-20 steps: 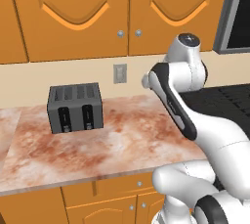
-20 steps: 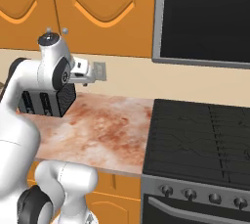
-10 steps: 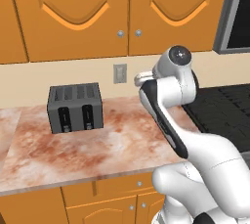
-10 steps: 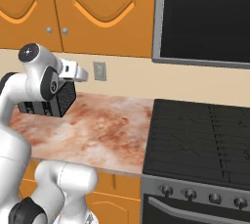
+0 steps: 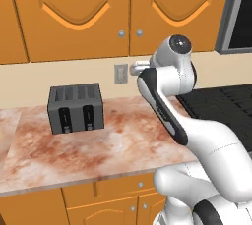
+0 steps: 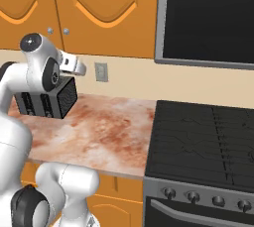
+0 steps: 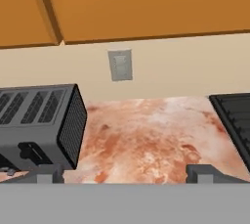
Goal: Move the ketchup and shaker from the cabinet to the dining counter.
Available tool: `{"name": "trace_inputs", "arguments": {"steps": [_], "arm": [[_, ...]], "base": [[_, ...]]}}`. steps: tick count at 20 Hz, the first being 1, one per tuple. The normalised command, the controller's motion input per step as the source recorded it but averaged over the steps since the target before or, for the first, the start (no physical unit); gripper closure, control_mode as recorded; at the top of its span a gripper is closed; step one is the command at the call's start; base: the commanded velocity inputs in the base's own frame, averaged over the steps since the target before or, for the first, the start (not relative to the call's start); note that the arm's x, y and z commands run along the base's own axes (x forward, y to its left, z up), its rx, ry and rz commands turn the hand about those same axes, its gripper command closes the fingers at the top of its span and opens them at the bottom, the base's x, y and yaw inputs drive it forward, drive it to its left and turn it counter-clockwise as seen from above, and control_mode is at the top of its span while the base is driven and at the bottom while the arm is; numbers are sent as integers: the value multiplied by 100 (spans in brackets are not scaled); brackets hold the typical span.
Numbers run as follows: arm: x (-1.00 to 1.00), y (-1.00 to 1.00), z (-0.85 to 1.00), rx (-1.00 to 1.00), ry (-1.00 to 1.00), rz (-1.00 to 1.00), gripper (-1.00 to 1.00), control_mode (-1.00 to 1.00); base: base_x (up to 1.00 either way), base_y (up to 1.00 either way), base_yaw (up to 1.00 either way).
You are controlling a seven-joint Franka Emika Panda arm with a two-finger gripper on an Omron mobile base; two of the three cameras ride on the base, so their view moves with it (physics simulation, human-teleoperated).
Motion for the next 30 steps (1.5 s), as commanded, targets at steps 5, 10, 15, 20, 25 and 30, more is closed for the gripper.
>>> {"name": "trace_inputs", "arguments": {"steps": [5, 10, 15, 20, 25, 30], "arm": [[37, 16, 28, 1, -4, 0, -100, -100], [44, 10, 27, 0, -4, -1, -100, -100], [22, 11, 31, 0, 0, 0, -100, -100], [14, 10, 34, 0, 0, 0, -100, -100], [21, 6, 34, 0, -1, 0, -100, -100], [23, 0, 20, 0, 0, 2, -100, -100]], "base": [[0, 0, 0], [0, 0, 0], [0, 0, 0], [0, 0, 0], [0, 0, 0], [0, 0, 0]]}}
